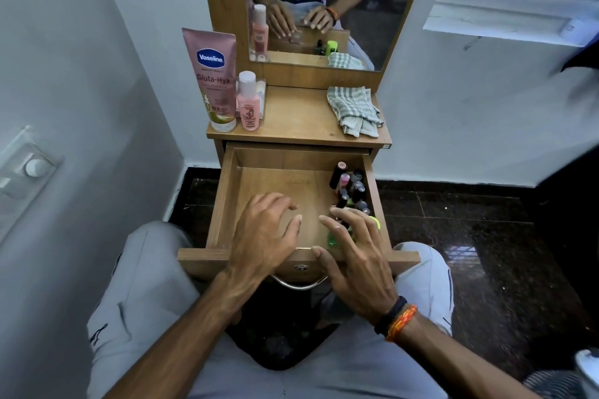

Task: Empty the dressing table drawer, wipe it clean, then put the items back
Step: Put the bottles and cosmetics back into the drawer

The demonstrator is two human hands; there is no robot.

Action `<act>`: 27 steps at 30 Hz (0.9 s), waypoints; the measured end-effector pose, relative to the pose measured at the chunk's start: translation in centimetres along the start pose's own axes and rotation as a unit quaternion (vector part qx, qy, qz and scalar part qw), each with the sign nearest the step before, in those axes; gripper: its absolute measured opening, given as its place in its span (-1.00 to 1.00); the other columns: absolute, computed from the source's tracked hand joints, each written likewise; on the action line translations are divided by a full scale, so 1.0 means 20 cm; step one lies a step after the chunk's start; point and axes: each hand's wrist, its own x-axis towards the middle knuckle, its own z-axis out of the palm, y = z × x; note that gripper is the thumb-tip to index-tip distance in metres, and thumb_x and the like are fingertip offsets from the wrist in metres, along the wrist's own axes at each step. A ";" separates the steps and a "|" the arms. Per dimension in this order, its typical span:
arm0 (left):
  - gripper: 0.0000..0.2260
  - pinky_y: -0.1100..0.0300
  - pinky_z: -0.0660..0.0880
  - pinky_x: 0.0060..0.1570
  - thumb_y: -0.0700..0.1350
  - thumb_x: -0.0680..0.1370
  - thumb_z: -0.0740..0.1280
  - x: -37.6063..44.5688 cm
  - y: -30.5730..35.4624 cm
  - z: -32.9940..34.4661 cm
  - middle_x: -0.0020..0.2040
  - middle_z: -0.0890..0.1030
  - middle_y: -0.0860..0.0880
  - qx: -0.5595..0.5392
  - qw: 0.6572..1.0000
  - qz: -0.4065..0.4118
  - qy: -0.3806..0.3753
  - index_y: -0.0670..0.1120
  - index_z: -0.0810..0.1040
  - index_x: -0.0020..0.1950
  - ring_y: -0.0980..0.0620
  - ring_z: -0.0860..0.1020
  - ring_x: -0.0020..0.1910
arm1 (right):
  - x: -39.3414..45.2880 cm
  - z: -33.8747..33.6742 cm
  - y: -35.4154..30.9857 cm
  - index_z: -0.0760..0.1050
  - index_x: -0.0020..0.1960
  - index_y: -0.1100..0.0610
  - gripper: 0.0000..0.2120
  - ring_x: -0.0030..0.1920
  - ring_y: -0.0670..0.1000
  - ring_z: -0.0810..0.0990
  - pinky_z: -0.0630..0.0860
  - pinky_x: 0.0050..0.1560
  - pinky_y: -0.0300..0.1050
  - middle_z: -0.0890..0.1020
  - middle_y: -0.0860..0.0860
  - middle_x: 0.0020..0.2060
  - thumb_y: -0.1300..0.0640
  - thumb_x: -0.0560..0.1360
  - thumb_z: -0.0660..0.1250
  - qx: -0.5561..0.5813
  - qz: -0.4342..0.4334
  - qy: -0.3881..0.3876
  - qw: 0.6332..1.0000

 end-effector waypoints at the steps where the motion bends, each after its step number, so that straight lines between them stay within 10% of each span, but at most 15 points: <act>1: -0.80 0.15 0.46 0.16 -0.03 0.55 0.41 0.00 -0.02 -0.01 0.13 0.63 0.05 0.001 1.000 -0.008 0.007 -0.05 0.63 0.14 0.11 0.48 0.14 | 0.01 0.00 -0.01 0.47 0.37 0.04 -0.56 0.39 0.07 0.35 0.40 0.35 0.12 0.45 0.05 0.34 -0.15 0.57 0.26 -0.002 -0.002 0.003 1.000; 14: -0.68 0.07 0.55 0.10 0.00 0.53 0.44 0.36 -0.21 -0.34 0.17 0.60 -0.04 -0.033 0.982 -0.104 0.152 -0.07 0.54 0.24 -0.02 0.53 0.17 | 0.75 0.10 -0.19 0.46 0.33 0.09 -0.62 0.10 -0.01 0.44 0.40 -0.01 -0.17 0.52 0.07 0.15 0.03 0.54 0.36 0.024 0.002 0.031 0.999; 27: -0.68 0.06 0.63 -0.04 -0.01 0.48 0.50 0.61 -0.29 -0.41 0.02 0.57 0.01 -0.081 0.967 -0.152 0.189 -0.10 0.50 0.12 0.04 0.57 -0.02 | 1.40 0.22 -0.34 0.40 0.37 0.08 -0.61 0.18 0.11 0.51 0.44 0.13 -0.09 0.58 0.08 0.23 0.02 0.57 0.29 0.067 0.035 0.016 0.997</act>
